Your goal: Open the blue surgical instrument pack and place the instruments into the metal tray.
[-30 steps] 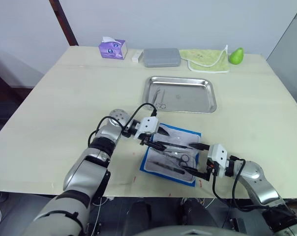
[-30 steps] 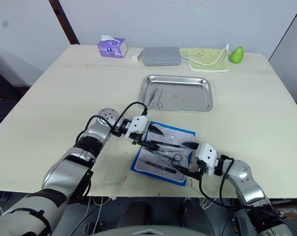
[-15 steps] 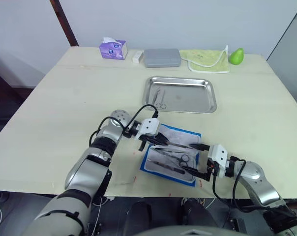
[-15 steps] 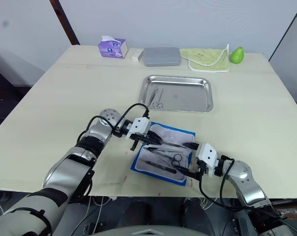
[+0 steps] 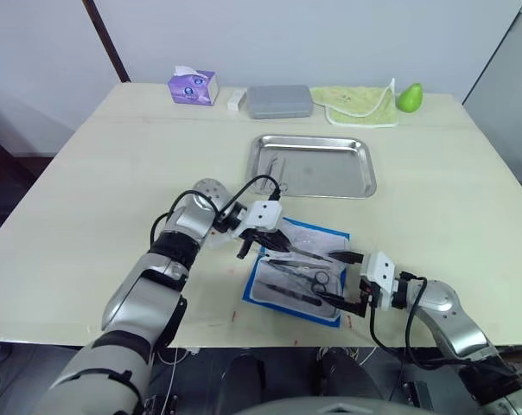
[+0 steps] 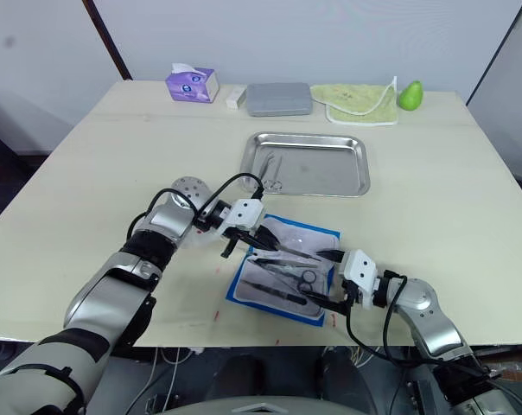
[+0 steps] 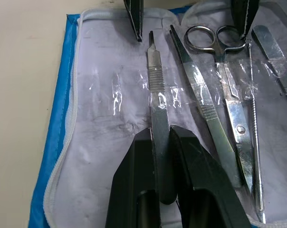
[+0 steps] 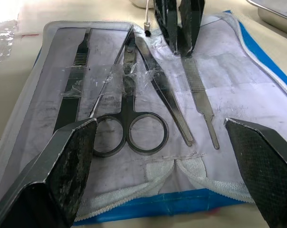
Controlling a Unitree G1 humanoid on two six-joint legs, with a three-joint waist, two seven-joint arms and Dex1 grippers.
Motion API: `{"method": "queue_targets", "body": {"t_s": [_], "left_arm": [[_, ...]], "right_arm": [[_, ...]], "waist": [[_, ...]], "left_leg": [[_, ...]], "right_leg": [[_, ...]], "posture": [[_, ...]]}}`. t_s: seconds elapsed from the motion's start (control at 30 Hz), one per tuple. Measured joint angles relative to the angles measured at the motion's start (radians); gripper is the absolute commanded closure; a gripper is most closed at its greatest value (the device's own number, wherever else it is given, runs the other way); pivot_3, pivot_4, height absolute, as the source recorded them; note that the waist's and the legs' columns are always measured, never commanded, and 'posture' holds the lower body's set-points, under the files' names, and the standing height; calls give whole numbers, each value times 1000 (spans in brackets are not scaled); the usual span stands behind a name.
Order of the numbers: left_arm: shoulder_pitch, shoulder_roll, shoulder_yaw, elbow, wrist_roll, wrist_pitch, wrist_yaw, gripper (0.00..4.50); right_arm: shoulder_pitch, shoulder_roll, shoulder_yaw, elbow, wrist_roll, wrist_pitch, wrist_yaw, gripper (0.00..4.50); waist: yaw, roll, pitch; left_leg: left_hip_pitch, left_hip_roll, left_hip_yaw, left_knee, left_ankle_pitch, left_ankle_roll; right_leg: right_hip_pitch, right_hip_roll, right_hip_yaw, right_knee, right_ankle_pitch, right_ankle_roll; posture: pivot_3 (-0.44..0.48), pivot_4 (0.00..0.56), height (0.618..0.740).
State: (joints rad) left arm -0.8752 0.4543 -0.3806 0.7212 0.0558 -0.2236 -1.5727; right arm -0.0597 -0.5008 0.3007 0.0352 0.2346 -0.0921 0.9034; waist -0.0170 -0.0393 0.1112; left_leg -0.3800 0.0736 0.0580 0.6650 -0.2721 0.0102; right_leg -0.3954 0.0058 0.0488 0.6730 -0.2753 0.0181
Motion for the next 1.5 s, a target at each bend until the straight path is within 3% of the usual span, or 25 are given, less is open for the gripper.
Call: {"method": "queue_targets", "body": {"t_s": [0.6, 1.2, 1.33, 1.5], "left_arm": [[-6, 102, -55, -123, -38, 109, -2, 4459], [-3, 314, -25, -205, -148, 160, -4, 4459], [34, 325, 81, -307, -217, 309, 47, 4459], [118, 207, 196, -510, -287, 667, 307, 4459]], "right_arm": [[-7, -2, 8, 1, 0, 4, 0, 0], [-25, -5, 14, 14, 0, 4, 16, 0], [-29, -7, 14, 16, 0, 4, 24, 0], [-30, -11, 13, 17, 0, 3, 28, 0]], "waist": [[-2, 0, 0], [-2, 1, 1], [-1, 1, 1], [2, 1, 1]], "left_leg": [[0, 0, 0, 0, 0, 0], [1, 1, 1, 0, 0, 0], [1, 1, 1, 0, 0, 0], [1, 1, -4, 0, 0, 0]], "right_leg": [[0, 1, 1, 0, -1, -2], [0, 1, 1, 1, -2, -3], [0, 0, 1, 1, -2, -3], [0, 0, 0, 2, 0, 0]], "posture": [[0, 150, 736], [0, 150, 736], [0, 150, 736], [0, 150, 736]]}}
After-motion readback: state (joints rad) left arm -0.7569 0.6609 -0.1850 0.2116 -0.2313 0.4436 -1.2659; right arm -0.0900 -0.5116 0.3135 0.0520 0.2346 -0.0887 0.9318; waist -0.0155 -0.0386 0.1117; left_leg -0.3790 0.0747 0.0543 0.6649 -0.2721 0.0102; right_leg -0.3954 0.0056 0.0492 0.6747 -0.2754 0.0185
